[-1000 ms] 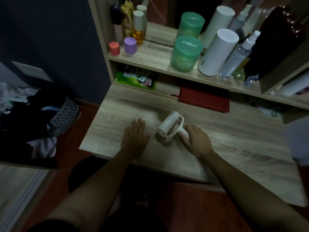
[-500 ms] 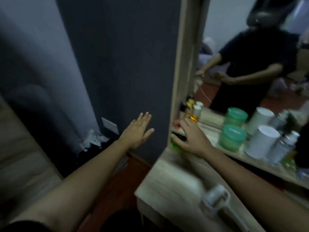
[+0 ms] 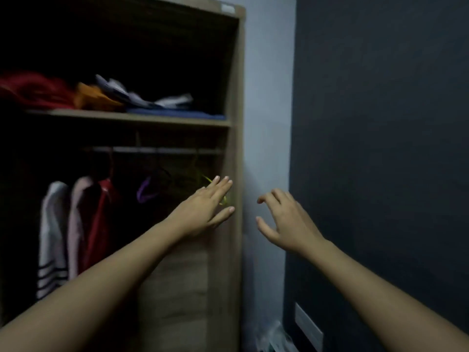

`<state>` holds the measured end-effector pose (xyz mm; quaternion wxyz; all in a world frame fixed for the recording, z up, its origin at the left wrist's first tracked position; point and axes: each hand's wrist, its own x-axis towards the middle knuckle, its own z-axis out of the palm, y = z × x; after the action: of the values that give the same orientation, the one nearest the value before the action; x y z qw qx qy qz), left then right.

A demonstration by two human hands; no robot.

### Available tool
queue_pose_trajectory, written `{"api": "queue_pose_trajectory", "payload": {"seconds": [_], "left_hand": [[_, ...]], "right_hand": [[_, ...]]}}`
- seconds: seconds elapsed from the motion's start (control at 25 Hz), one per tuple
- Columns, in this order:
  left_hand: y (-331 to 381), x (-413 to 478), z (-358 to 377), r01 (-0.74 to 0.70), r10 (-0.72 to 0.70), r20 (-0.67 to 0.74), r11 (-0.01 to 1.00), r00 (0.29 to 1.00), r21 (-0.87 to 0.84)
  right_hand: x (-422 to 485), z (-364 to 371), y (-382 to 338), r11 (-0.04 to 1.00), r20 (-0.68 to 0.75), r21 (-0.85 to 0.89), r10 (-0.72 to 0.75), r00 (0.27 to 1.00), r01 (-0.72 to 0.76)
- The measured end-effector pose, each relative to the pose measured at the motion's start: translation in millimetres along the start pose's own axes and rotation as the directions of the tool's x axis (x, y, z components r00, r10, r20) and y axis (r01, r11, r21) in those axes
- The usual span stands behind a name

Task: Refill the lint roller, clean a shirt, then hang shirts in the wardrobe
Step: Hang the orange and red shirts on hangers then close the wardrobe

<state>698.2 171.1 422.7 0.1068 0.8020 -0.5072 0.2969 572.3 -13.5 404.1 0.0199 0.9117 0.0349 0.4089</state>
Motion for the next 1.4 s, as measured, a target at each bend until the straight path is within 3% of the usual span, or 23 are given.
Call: {"api": "queue_pose_trajectory", "payload": {"seconds": [0.24,0.6,0.72,0.96,1.12,1.24,1.32,1.4], "left_hand": [[-168.8,-0.9,-83.0,0.046,-0.037,-0.047,0.981,0.998,0.19],[-302.5,40.5,-161.7,-0.036,0.185,-0.235,0.85,0.954,0.525],[-303.6,70.2,-178.1,0.08,0.05,-0.252,0.875,0.966,0.478],[-302.3,138.2,-167.6,0.263,-0.259,-0.109,0.687,0.96,0.678],[-306.6,152.7,-173.7,0.335,-0.199,-0.273,0.656,0.941,0.676],[-317.2,146.2,-182.8,0.395,-0.127,-0.441,0.701,0.889,0.594],[-325.7,140.0,-186.5,0.387,-0.136,-0.436,0.731,0.89,0.562],[-331.5,137.4,-186.5,0.331,-0.142,-0.342,0.733,0.929,0.594]], "right_hand": [[176.3,61.2,-91.5,0.983,-0.169,-0.013,-0.183,0.968,0.184],[344.3,75.6,-119.1,0.95,-0.27,-0.229,-0.271,0.924,0.211],[377.6,63.5,-110.0,0.956,-0.213,-0.226,-0.234,0.949,0.186],[409.0,59.9,-105.6,0.973,-0.119,-0.158,-0.188,0.975,0.168],[425.0,69.2,-99.4,0.983,-0.052,-0.125,-0.142,0.988,0.135],[450.9,71.4,-97.4,0.998,0.029,-0.023,-0.052,0.998,0.053],[473.2,77.8,-92.4,0.998,0.088,-0.053,0.022,0.996,-0.018],[490.1,87.9,-85.7,0.991,0.171,-0.124,0.063,0.983,-0.042]]}}
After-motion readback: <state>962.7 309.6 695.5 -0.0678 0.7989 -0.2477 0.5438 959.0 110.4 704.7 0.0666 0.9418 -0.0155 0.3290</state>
